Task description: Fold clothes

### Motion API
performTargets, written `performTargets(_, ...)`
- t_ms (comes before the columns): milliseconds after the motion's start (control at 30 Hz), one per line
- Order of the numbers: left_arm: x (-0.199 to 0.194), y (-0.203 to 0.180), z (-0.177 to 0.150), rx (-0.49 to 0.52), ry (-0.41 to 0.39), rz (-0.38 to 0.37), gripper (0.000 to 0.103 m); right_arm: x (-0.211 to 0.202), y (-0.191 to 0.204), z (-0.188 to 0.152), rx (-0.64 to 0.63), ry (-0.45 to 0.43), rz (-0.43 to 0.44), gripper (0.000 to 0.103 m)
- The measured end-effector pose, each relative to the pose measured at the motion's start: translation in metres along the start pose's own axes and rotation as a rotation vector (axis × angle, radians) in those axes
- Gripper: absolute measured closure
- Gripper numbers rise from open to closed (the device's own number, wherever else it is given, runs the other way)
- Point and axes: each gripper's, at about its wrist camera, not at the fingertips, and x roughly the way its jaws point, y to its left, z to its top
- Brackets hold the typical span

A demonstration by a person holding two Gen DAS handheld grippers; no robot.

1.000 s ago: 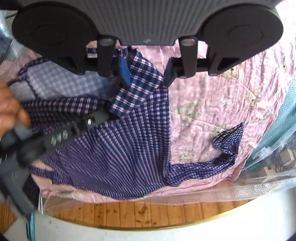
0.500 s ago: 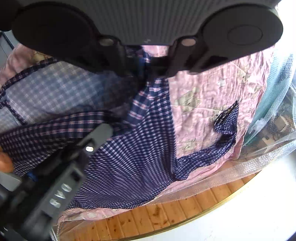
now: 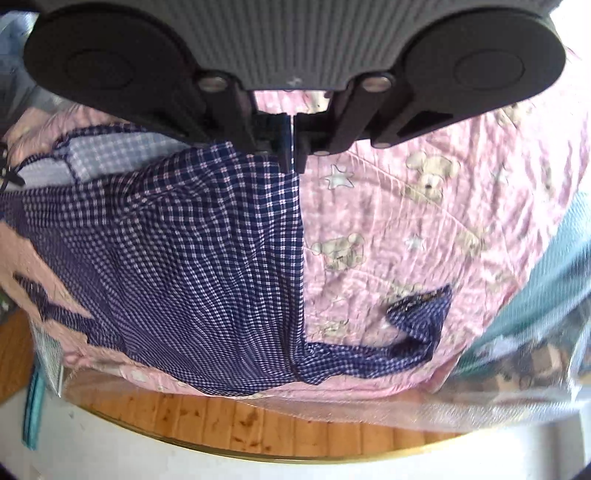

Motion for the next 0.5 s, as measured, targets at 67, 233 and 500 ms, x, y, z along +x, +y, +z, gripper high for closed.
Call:
performTargets(67,0.0,-0.002,0.003,-0.007,-0.002,-0.023,0.102,0.005,-0.002,-0.012,-0.071,-0.005,-0.031,0.037)
performTargets(233,0.0,-0.018,0.009,0.082,-0.013,-0.037,0.102,-0.002,0.005,-0.009,-0.169,-0.06,-0.095,0.039)
performTargets(500,0.014,-0.041,-0.002,0.217,0.034,-0.094,0.087,0.013,0.007,-0.021,-0.239,-0.006,-0.196,0.048)
